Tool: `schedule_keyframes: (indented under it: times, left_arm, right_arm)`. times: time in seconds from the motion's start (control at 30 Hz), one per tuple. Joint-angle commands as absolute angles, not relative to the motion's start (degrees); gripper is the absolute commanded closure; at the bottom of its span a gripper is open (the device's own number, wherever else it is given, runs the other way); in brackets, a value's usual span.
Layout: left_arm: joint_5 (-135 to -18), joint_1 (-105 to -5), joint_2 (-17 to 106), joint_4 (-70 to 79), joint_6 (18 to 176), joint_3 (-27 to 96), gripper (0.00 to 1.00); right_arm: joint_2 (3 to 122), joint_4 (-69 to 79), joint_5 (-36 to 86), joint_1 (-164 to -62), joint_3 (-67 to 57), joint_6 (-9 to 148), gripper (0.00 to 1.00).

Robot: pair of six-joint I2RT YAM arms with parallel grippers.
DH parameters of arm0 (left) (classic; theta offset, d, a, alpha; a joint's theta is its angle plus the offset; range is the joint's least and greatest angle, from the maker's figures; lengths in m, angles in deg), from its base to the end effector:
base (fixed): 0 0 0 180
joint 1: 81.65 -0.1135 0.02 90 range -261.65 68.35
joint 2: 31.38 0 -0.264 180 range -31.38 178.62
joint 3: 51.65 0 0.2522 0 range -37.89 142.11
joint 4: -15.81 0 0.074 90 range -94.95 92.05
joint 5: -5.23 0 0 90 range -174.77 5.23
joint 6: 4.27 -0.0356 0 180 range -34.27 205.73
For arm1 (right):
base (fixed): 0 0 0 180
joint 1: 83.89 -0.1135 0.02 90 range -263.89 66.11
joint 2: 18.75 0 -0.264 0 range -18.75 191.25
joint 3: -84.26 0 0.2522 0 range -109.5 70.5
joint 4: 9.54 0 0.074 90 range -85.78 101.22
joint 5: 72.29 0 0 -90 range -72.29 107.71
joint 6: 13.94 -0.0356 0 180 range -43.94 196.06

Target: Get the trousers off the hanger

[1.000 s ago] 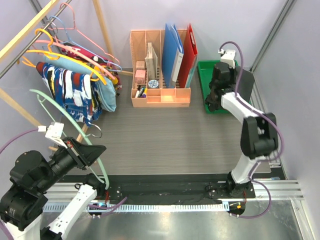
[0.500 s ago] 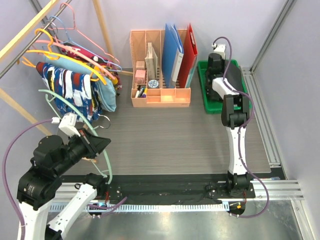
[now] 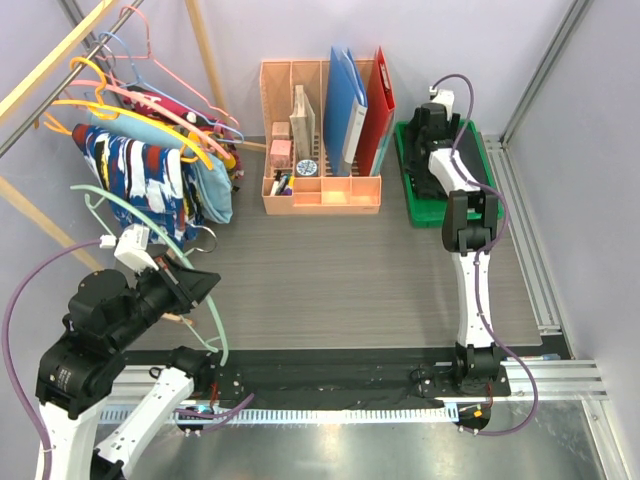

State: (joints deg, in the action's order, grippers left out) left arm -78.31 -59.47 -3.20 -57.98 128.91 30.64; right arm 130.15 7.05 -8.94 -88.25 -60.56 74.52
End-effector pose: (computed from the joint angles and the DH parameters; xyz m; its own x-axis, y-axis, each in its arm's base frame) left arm 0.0338 -0.0181 0.4057 -0.5512 -0.5096 -0.6607 0.1317 0.7288 -0.6720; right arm 0.5961 0.0294 0.1946 -0.3424 -0.0020 -0.9395 0.3598 0.9235 -0.1331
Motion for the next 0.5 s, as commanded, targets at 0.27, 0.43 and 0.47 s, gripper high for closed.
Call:
schedule_keyframes:
  times: [0.27,0.43,0.47]
  left_arm:
    - [-77.6,-59.3,-2.7,-56.5,133.3,34.4,1.0]
    - [-77.1,-59.3,-3.6,-56.5,135.1,36.7,1.0]
    - [-77.1,-59.2,-3.7,-56.7,135.3,37.4,1.0]
  right_arm:
    - [101.2,41.0,-5.4,-88.1,-48.2,58.3,0.08]
    - [81.6,44.4,-2.3,-88.4,-30.7,53.2,0.09]
    - [78.6,45.3,-2.3,-89.2,-25.1,53.0,0.09]
